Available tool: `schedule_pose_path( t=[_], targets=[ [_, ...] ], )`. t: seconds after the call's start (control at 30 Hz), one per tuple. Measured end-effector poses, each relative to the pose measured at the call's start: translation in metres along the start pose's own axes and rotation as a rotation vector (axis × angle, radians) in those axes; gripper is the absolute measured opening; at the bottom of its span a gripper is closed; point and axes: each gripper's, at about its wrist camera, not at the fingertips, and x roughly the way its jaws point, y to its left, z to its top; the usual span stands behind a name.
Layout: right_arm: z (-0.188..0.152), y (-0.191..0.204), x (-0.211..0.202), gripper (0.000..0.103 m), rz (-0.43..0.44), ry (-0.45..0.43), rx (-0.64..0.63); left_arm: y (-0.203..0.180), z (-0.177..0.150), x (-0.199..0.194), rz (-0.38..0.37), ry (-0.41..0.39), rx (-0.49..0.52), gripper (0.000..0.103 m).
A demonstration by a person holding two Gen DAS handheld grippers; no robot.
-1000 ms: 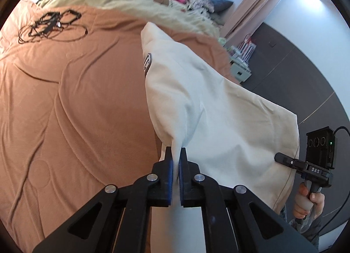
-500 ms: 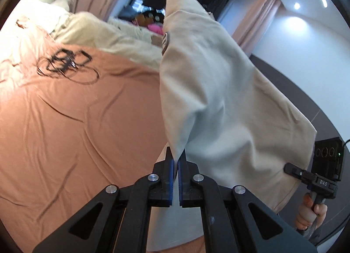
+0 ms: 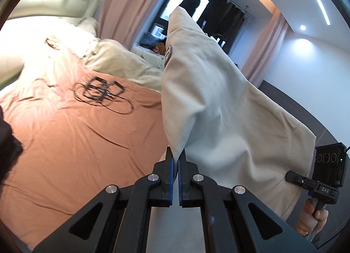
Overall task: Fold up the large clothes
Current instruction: 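Lift the folded jacket with both tools and carry it toward the headboard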
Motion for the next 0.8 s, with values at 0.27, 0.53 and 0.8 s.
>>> schedule_pose_path(
  t=[0.27, 0.53, 0.8],
  targets=[
    [0.01, 0.062, 0.06, 0.015, 0.09, 0.037, -0.076, 0.066, 0.017, -0.069, 0.085, -0.082, -0.024, 0.005],
    [0.011, 0.135, 0.141, 0.015, 0.201, 0.081, -0.14, 0.142, 0.04, -0.147, 0.191, -0.158, -0.042, 0.005],
    [0.003, 0.217, 0.227, 0.014, 0.309, 0.149, -0.202, 0.227, 0.06, -0.221, 0.342, -0.223, -0.071, 0.005]
  ],
)
